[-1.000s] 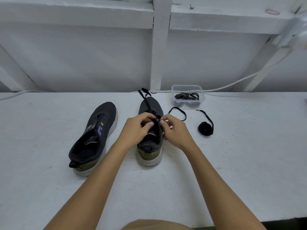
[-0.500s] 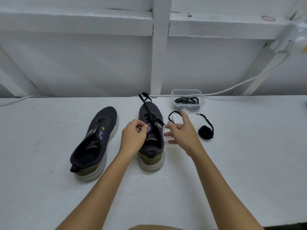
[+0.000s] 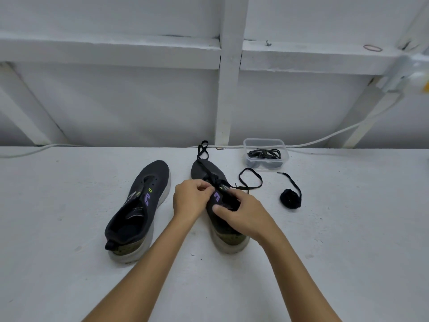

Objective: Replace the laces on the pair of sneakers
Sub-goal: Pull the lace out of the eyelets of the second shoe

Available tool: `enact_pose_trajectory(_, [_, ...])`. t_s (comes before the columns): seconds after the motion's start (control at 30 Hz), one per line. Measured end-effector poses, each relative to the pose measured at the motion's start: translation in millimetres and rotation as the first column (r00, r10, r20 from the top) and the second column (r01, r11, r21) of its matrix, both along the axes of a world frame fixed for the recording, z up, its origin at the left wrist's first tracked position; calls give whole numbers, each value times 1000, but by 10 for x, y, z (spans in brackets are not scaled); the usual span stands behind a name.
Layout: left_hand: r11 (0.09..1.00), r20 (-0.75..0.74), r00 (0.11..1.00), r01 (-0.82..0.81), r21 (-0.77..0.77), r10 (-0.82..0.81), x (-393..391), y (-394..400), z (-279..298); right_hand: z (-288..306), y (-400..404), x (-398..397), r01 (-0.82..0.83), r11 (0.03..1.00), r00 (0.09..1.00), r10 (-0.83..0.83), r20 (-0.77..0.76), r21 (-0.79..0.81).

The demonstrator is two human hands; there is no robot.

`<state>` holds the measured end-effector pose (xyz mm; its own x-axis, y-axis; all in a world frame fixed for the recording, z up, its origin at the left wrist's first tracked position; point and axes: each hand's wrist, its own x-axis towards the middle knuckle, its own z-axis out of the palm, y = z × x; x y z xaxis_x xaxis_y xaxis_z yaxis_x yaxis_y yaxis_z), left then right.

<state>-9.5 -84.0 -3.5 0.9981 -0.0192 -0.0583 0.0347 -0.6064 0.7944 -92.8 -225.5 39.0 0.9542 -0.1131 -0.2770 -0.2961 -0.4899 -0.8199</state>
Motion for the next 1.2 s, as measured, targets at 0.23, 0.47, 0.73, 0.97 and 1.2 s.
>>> enact_pose_trajectory(0.23, [929, -59, 962, 274, 249, -268, 234, 23, 213, -51, 112, -59, 111, 993, 992, -108, 61, -49])
enact_pose_trajectory(0.47, [963, -114, 961, 261, 62, -253, 216, 165, 122, -89, 149, -42, 176, 982, 984, -174, 33, -65])
enact_pose_trajectory(0.73, [987, -68, 986, 146, -66, -150, 253, 104, 124, -95, 171, -35, 195, 977, 980, -192, 42, -84])
enact_pose_trajectory(0.97, [973, -33, 972, 230, -34, -231, 147, 142, 50, -101, 167, -26, 207, 975, 978, -205, 28, -81])
enact_pose_trajectory(1.2, [940, -133, 991, -64, -335, 20, 219, 149, 77, -100, 166, -1, 212, 976, 977, -211, 16, -59])
